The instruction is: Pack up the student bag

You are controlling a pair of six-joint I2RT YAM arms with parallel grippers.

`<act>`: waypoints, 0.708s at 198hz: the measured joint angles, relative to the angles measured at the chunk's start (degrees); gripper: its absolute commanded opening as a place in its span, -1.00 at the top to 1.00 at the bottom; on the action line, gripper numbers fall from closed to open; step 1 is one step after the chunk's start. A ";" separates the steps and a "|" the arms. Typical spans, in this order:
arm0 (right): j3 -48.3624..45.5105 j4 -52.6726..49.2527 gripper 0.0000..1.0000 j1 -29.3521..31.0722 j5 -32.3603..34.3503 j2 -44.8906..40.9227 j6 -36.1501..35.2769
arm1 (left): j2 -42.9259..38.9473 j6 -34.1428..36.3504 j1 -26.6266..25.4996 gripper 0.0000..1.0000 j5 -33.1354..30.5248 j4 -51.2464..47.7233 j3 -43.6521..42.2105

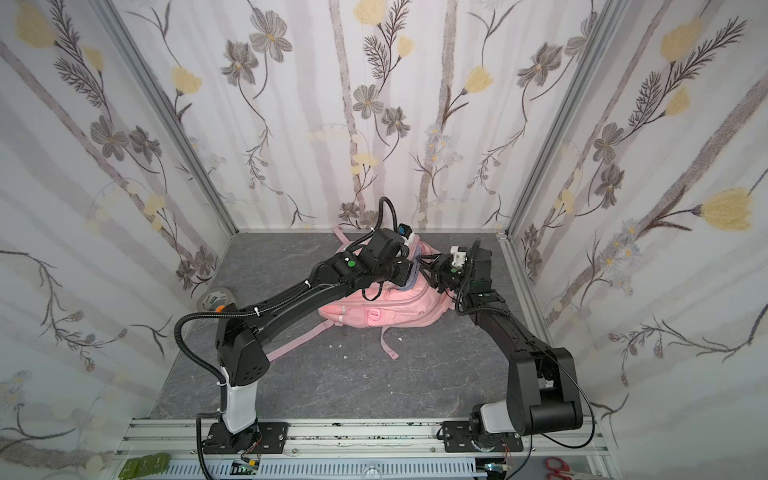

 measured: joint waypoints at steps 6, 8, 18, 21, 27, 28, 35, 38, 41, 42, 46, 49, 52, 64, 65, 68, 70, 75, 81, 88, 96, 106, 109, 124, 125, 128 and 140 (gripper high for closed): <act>-0.22 0.33 0.19 0.00 0.02 0.00 0.02 | 0.00 0.00 0.00 1.00 0.00 0.00 0.00; -0.28 0.50 0.19 0.00 0.00 0.00 0.02 | 0.00 0.00 0.00 1.00 0.00 0.00 0.00; -0.63 0.83 0.19 0.02 -0.09 0.04 0.00 | 0.00 -0.02 0.00 1.00 0.22 0.00 0.00; -0.72 1.03 0.20 0.02 -0.11 0.07 -0.02 | 0.00 -0.04 0.00 1.00 0.26 0.00 0.00; -0.83 1.14 0.20 0.07 -0.17 0.20 -0.13 | 0.00 -0.04 0.00 1.00 0.35 0.00 0.00; -0.83 1.14 0.20 0.07 -0.17 0.22 -0.15 | 0.00 -0.04 0.00 1.00 0.37 0.00 0.00; -0.83 1.27 0.20 0.11 -0.33 0.55 -0.28 | 0.00 -0.04 0.00 1.00 0.39 0.00 0.00; -0.83 1.31 0.21 0.13 -0.35 0.72 -0.42 | 0.00 -0.04 0.00 1.00 0.44 0.00 0.00; -0.83 1.29 0.20 0.15 -0.39 0.83 -0.83 | 0.00 -0.04 0.00 1.00 0.52 0.00 0.00; -0.83 1.29 0.21 0.15 -0.39 0.85 -0.96 | 0.00 -0.04 0.00 1.00 0.57 0.00 0.00; -0.83 1.27 0.21 0.20 -0.50 1.07 -1.51 | 0.00 -0.07 0.00 1.00 0.79 0.00 0.00; -0.83 1.25 0.20 0.22 -0.66 1.20 -1.73 | 0.00 -0.07 0.00 1.00 0.90 0.00 0.00; -0.83 1.25 0.21 0.24 -0.85 1.31 -1.75 | 0.00 -0.07 -0.02 1.00 0.98 -0.02 0.02; -0.83 1.73 0.22 0.39 -1.60 2.16 -2.62 | 0.00 -0.07 -0.04 1.00 1.33 -0.04 0.11; -0.83 1.90 0.22 0.42 -1.66 2.32 -2.71 | 0.00 -0.07 -0.04 1.00 1.38 -0.04 0.13; -0.83 2.25 0.22 0.44 -1.79 2.64 -2.73 | 0.00 -0.09 -0.04 1.00 1.44 -0.04 0.17; -0.83 2.47 0.22 0.48 -1.86 2.91 -2.73 | 0.00 -0.09 -0.04 1.00 1.53 -0.04 0.20; -0.83 2.75 0.23 0.57 -1.95 3.50 -2.71 | 0.00 -0.20 -0.04 1.00 1.73 -0.04 0.28; -0.83 2.73 0.23 0.63 -1.99 4.09 -2.67 | 0.00 -0.20 -0.04 1.00 1.75 -0.09 0.33; -0.72 2.75 0.24 0.74 -2.03 4.59 -2.62 | 0.00 -0.22 -0.07 1.00 1.84 -0.20 0.37; -0.26 2.89 0.25 0.81 -2.05 5.09 -2.60 | 0.02 -0.24 -0.09 1.00 1.95 -0.26 0.44; 0.63 3.61 0.26 0.83 -2.08 5.79 -2.62 | 0.02 -0.24 -0.09 1.00 1.95 -0.31 0.55; 0.96 3.76 0.26 0.87 -2.08 6.01 -2.62 | 0.02 -0.24 -0.09 1.00 1.95 -0.33 0.55; 1.86 4.35 0.39 0.90 -2.08 7.08 -2.62 | 0.02 -0.24 -0.09 1.00 1.92 -0.35 0.61; 1.90 4.42 0.40 0.90 -2.10 7.17 -2.62 | 0.02 -0.24 -0.11 1.00 1.92 -0.37 0.63; 1.97 4.50 0.43 0.90 -2.08 7.32 -2.62 | 0.02 -0.24 -0.11 1.00 1.92 -0.48 0.68; 2.01 4.92 0.44 0.96 -2.10 8.07 -2.56 | 0.04 -0.24 -0.11 1.00 1.90 -0.83 0.90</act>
